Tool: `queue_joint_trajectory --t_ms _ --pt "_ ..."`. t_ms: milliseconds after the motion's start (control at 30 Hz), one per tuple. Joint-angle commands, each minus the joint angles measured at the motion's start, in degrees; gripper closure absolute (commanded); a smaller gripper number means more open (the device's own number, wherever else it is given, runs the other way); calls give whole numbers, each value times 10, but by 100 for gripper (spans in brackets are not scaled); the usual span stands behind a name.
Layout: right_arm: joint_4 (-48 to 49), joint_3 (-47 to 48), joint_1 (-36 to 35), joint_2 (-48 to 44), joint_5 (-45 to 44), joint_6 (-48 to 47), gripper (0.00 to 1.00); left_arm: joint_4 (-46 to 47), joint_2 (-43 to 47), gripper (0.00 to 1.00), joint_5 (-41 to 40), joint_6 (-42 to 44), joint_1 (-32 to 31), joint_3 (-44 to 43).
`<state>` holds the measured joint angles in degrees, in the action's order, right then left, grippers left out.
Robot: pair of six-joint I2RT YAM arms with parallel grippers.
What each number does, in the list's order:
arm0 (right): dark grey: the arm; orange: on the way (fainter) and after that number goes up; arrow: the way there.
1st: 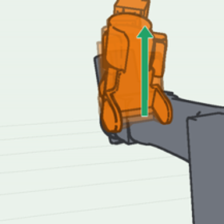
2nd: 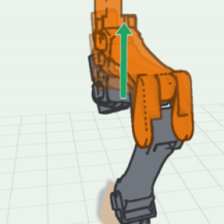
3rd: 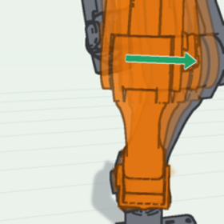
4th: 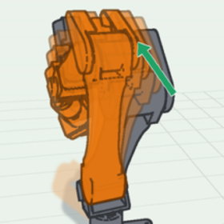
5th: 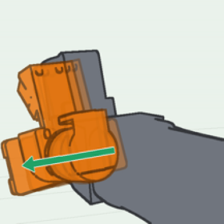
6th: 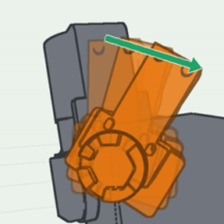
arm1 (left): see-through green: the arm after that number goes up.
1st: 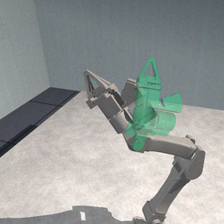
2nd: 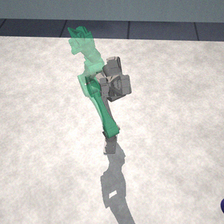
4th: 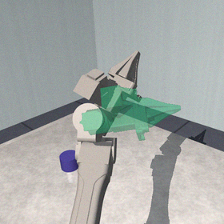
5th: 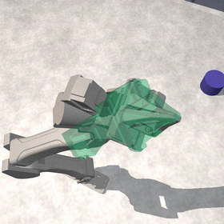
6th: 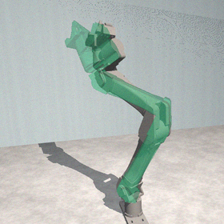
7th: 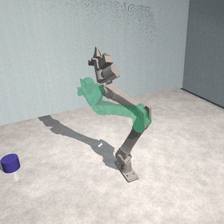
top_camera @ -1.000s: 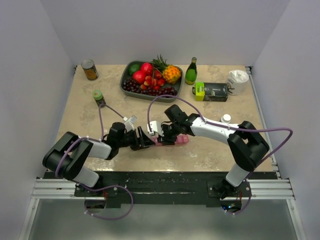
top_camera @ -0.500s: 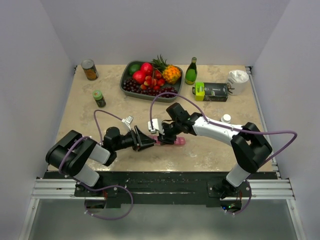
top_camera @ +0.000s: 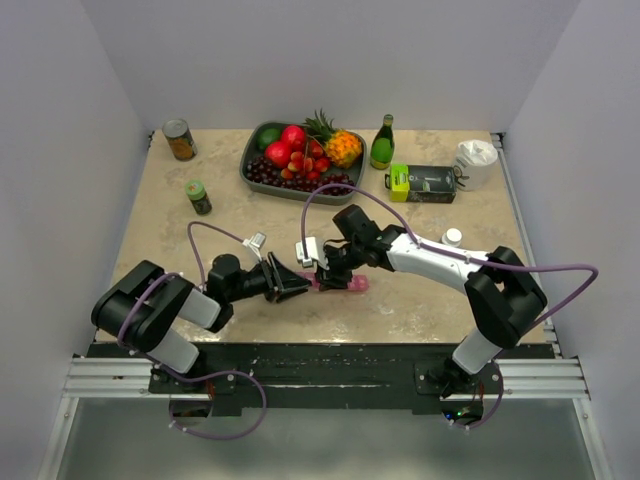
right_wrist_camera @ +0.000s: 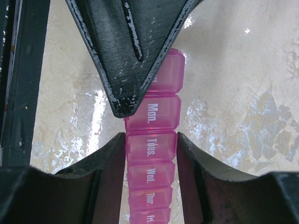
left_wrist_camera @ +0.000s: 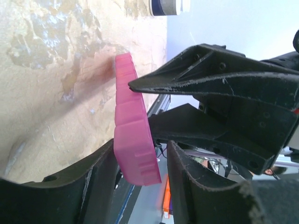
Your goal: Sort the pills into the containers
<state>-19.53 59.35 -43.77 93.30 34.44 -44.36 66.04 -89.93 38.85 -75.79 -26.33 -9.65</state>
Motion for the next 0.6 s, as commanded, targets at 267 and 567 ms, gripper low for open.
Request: queue_joint_trajectory --t_ms 267,567 --pt "-3 8 1 -19 41 -11 78 -231 86 86 -72 160 -2 -59" --pt "-60 39 45 -2 100 -30 77 -340 90 100 -81 245 -2 -82"
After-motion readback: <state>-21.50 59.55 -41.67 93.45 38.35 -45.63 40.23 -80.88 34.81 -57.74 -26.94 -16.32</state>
